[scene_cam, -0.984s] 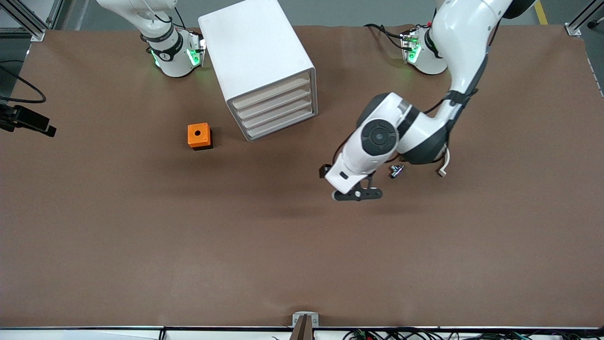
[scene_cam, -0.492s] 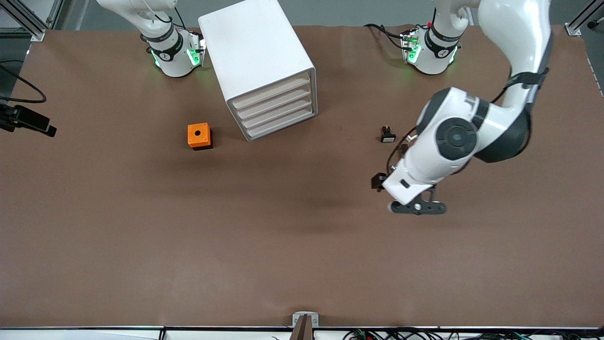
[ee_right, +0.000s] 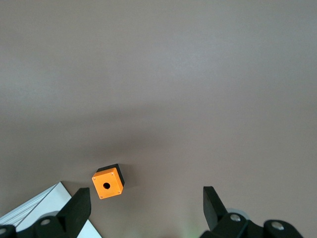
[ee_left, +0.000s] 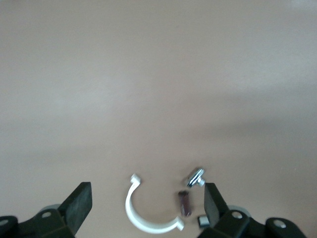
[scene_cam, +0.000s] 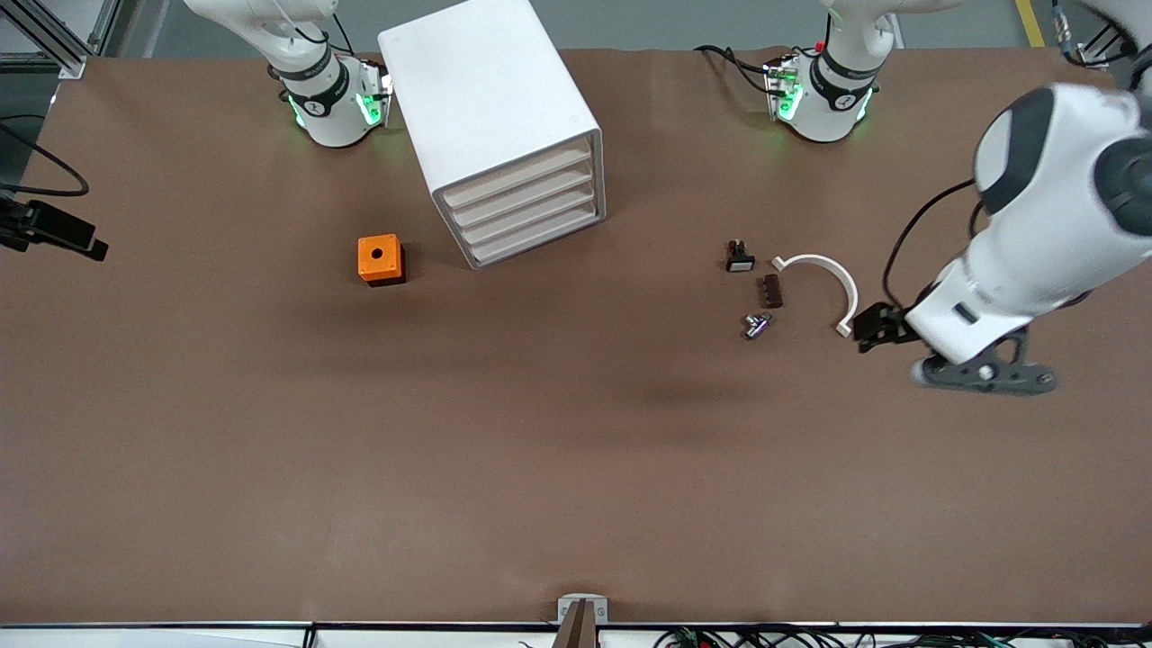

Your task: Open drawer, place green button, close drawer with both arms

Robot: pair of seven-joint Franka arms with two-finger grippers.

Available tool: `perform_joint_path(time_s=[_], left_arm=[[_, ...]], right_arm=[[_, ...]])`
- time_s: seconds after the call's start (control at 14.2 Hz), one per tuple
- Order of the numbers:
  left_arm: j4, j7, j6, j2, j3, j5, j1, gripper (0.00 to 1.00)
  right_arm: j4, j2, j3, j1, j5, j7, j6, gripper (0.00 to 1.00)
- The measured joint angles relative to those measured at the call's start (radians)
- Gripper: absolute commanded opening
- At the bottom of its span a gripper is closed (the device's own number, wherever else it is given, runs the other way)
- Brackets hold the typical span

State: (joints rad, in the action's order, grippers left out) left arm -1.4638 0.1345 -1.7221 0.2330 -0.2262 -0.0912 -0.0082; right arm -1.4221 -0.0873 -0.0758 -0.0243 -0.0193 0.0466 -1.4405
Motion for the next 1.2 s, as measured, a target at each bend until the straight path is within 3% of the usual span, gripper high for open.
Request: perform_joint_path(time_s=[0.49, 1.2], left_arm=[[-0.065, 0.0, 0.061, -0.154, 0.127, 0.065, -0.01, 1.0], [-0.071, 0.002, 0.116, -0.246, 0.145, 0.065, -0.037, 1.0]], right_arm=[[0.0, 0.0, 0.0, 0.0, 0.0, 0.0, 0.0, 1.0], [0.0, 0.0, 0.0, 0.0, 0.0, -0.001, -0.001, 1.0]])
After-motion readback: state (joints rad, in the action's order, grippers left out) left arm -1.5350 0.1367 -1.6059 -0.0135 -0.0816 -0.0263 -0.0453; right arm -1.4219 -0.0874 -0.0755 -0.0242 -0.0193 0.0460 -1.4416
